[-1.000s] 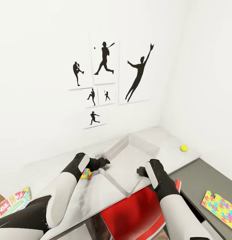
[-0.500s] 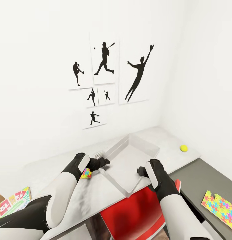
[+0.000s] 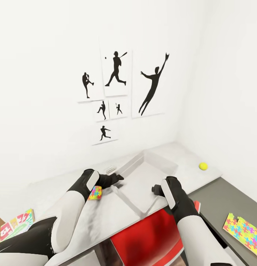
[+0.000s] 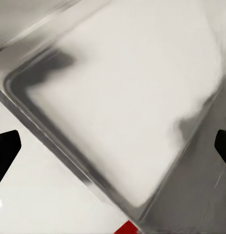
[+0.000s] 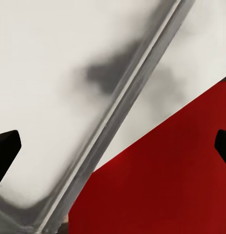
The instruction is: Put all the toys in the child's room - the three board games (two on the bed and one on the table), the two jigsaw puzzles on the table, and the tennis ball on the table - inside the toy box on the table in the child's room.
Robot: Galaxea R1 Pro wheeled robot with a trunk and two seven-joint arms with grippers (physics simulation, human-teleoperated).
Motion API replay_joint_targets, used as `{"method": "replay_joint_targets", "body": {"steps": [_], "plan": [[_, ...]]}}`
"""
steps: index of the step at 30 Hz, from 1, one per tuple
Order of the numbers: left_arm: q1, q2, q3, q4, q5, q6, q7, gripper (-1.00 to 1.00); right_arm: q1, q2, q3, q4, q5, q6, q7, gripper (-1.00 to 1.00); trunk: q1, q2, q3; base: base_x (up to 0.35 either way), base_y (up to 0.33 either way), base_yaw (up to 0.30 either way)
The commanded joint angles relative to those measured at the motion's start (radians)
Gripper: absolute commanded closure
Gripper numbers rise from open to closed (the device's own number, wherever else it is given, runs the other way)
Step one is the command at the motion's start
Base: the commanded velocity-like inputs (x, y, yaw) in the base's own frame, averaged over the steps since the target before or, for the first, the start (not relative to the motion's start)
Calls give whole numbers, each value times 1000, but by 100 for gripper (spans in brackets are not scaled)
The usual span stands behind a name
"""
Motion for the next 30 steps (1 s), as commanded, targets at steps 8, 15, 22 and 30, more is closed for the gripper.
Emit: {"method": "replay_joint_targets", "body": {"steps": [8, 15, 22, 30], "plan": [[2, -1, 6, -3, -1, 9, -65, -100, 2, -4, -9, -3, -11, 2, -7, -100, 1, -2, 11, 0, 0, 0], [6, 47, 6, -3, -1, 12, -114, -100, 3, -5, -10, -5, -11, 2, 34, -100, 1, -2, 22, 0, 0, 0], [8, 92, 5, -3, -1, 15, -162, -100, 4, -5, -10, -8, -11, 2, 46, -100, 1, -2, 33, 0, 0, 0], [10, 135, 4, -3, -1, 30, -213, -100, 5, -6, -10, -10, -11, 2, 48, -100, 1, -2, 46, 0, 0, 0]]}}
